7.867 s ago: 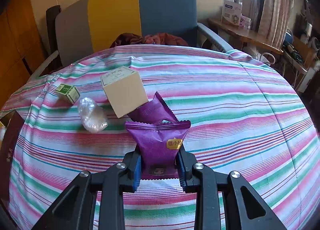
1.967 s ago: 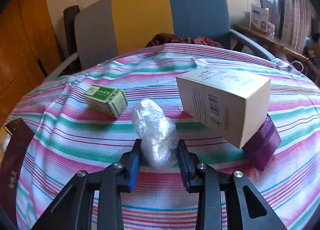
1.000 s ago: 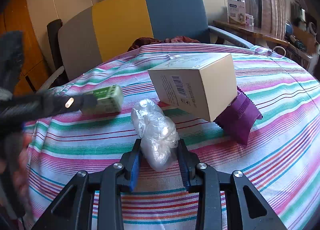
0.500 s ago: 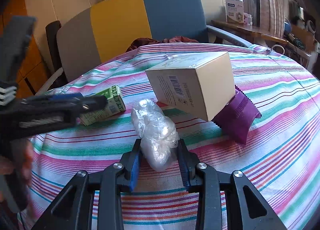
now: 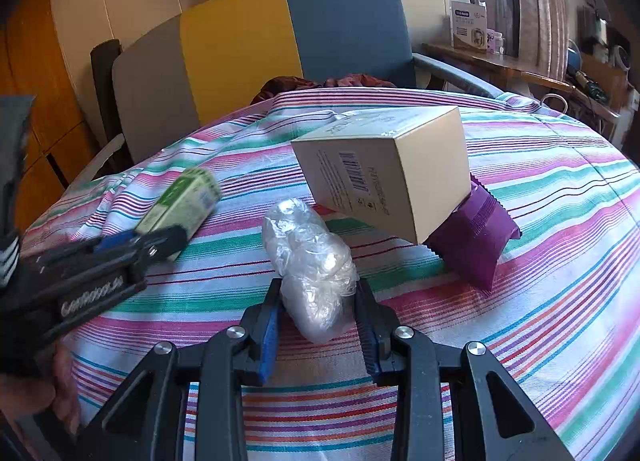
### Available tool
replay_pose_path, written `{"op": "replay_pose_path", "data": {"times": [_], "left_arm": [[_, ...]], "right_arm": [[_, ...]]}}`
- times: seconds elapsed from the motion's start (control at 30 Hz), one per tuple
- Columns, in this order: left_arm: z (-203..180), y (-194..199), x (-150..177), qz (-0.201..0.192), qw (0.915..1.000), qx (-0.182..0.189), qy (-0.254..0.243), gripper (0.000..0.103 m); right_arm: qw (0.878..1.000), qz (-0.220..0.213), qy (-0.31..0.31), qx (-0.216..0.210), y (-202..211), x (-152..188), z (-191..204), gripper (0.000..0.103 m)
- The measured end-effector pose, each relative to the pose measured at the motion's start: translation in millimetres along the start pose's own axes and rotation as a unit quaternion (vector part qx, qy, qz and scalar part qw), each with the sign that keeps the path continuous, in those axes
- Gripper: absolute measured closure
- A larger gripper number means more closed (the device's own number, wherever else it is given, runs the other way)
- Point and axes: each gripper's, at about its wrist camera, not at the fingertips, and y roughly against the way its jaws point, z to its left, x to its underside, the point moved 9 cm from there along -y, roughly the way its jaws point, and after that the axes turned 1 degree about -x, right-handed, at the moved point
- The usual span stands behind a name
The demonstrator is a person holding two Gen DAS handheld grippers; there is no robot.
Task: Organize objects
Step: 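Grasp the green-white box with the left tool while the right tool holds the plastic bag, then carry the green box into the gold tray and open the left tool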
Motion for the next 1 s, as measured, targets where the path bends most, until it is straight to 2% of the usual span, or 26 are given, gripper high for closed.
{"op": "replay_pose_path", "data": {"times": [0.27, 0.37, 0.5, 0.6, 0.93, 1.0], "left_arm": [[6, 46, 26, -0.049, 0.9984, -0.027, 0.01, 0.07], [8, 65, 35, -0.065, 0.9972, -0.034, 0.016, 0.07], [3, 87, 52, -0.068, 0.9976, -0.011, 0.012, 0.07], [5, 103, 60, -0.069, 0.9974, -0.007, 0.017, 0.07], [28, 162, 96, -0.05, 0.9941, 0.041, 0.088, 0.07], [35, 174, 105, -0.047, 0.9939, 0.039, 0.092, 0.07]], "right_arm": [[1.0, -0.006, 0.003, 0.002, 2, -1, 0, 0.069], [1.0, -0.023, 0.007, 0.006, 9, -4, 1, 0.069], [0.999, -0.035, 0.023, 0.013, 15, -6, 7, 0.069], [0.998, -0.041, 0.037, 0.021, 17, -6, 12, 0.069], [0.995, -0.041, 0.078, 0.037, 17, -4, 26, 0.069], [0.995, -0.042, 0.084, 0.038, 18, -4, 28, 0.069]]}}
